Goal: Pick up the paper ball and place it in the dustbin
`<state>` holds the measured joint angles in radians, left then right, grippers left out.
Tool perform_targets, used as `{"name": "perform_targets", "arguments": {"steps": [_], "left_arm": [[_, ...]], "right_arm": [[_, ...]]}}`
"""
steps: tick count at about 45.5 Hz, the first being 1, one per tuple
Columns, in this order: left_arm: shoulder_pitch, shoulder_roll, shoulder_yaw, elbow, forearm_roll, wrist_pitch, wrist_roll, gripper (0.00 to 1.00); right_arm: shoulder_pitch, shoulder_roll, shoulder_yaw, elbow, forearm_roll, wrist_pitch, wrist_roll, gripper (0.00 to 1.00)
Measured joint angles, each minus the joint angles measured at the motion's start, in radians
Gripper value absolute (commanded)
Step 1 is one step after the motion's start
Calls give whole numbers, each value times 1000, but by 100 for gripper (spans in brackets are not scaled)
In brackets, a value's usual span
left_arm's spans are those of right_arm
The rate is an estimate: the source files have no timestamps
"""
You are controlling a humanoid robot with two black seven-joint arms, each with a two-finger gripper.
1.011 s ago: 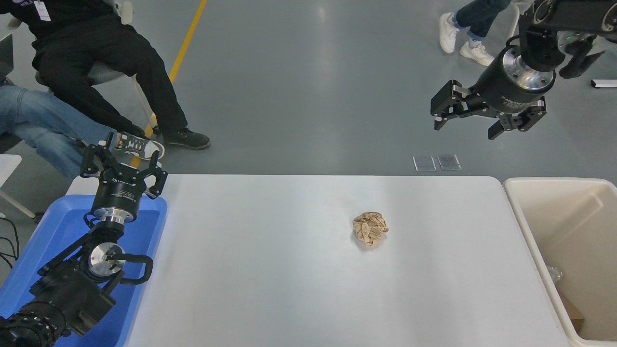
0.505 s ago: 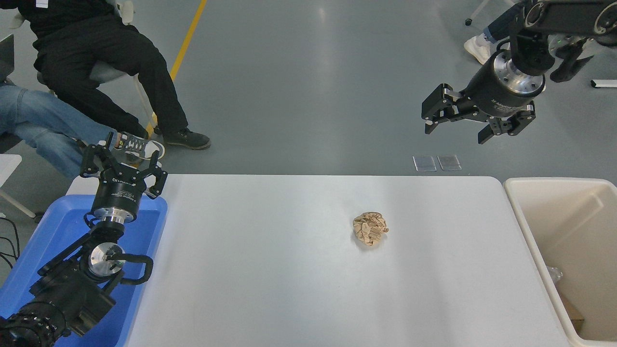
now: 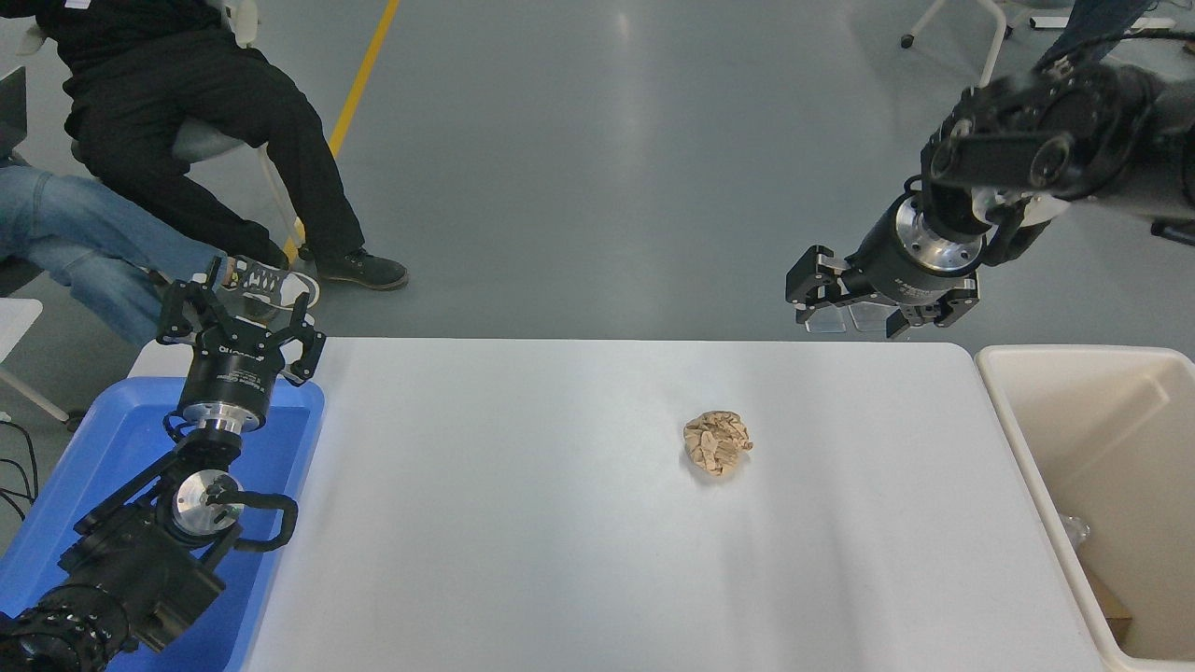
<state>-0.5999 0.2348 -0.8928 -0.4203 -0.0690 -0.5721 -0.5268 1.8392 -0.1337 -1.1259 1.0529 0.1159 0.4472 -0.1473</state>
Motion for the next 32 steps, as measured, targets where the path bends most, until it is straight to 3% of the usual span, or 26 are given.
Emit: {"name": "perform_targets", "arguments": {"steps": [32], "left_arm": [[0,1,-1,0,0,0,1,99]], "right_arm": [[-351,108,223,-162,-5,-216,-7,90]]}}
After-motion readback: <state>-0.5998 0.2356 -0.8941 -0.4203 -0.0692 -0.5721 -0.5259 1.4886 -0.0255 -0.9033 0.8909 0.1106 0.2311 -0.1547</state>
